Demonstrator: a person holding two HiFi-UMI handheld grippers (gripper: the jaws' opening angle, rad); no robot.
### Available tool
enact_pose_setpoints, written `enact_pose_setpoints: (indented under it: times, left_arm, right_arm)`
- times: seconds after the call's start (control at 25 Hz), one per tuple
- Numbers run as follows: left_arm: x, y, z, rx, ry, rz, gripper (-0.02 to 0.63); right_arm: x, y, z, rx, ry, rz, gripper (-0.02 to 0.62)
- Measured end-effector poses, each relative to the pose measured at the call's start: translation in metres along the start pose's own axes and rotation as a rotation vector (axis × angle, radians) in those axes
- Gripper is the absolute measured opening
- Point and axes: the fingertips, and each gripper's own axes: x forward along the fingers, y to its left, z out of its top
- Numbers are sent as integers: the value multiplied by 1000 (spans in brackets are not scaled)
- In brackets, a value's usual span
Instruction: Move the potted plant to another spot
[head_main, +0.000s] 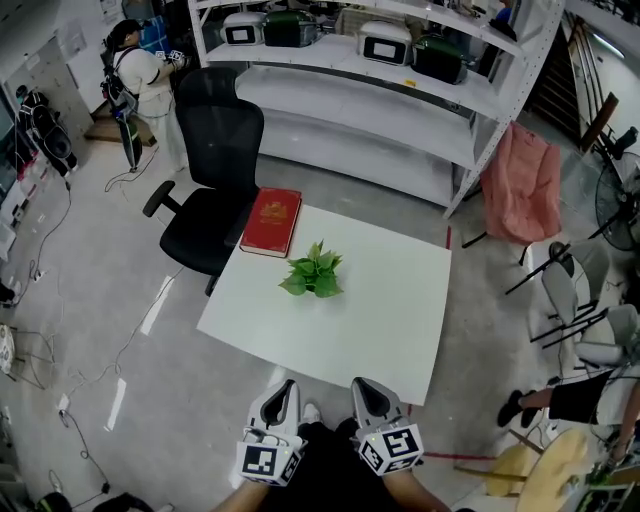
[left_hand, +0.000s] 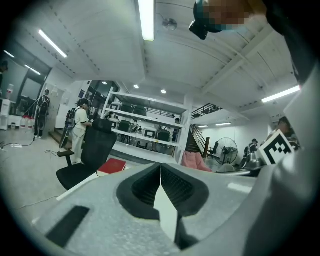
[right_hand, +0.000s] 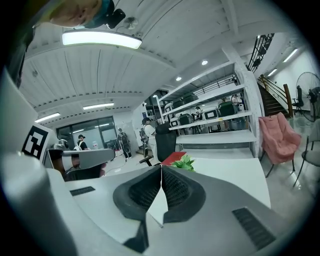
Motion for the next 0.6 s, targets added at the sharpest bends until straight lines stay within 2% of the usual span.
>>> enact_pose_setpoints:
  times: [0.08, 0.28, 0.6]
  left_arm:
    - [3, 5, 5, -9, -19, 2, 19]
    - [24, 12, 1, -26, -1, 6, 18]
    - [74, 15, 14, -6, 2, 26, 19]
  right_arm:
    - [6, 1, 5, -5, 2, -2, 12]
    - [25, -7, 13, -11, 5, 8, 12]
    - [66, -40, 30, -10, -2, 52, 12]
